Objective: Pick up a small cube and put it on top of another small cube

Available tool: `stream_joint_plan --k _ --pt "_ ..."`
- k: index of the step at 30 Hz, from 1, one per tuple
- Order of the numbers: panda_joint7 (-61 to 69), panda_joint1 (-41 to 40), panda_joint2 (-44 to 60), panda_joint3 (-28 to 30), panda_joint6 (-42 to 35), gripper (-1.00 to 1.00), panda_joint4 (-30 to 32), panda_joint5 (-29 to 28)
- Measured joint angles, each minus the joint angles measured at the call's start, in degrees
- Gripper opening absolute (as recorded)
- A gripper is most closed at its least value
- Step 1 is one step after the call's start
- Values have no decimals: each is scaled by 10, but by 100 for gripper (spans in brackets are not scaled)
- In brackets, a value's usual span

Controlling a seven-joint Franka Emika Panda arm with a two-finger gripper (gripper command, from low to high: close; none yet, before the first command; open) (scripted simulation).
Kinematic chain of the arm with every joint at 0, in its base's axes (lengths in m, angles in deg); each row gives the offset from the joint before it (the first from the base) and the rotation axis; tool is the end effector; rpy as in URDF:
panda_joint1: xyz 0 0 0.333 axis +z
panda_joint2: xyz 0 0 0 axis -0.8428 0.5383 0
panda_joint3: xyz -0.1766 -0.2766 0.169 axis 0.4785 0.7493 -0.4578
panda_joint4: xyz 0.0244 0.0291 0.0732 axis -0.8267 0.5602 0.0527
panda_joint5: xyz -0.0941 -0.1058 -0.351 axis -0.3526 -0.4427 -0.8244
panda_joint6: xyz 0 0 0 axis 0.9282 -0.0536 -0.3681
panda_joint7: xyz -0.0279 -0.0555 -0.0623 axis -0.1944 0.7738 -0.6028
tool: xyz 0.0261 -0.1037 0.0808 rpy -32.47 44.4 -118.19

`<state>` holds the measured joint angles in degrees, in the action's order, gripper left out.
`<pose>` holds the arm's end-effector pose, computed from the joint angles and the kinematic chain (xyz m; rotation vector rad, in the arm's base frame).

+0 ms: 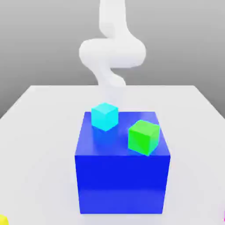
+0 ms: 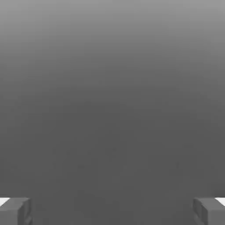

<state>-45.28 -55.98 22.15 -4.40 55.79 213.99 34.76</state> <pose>0.3473 0.0173 0.7069 -2.5284 0.9546 -0.9760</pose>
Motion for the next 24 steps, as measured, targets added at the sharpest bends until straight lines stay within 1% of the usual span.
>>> stream_joint_plan --k 12,24 --pt "84 64 252 -57 55 0 -35 -27" --pt "153 138 503 -107 108 0 -70 -76"
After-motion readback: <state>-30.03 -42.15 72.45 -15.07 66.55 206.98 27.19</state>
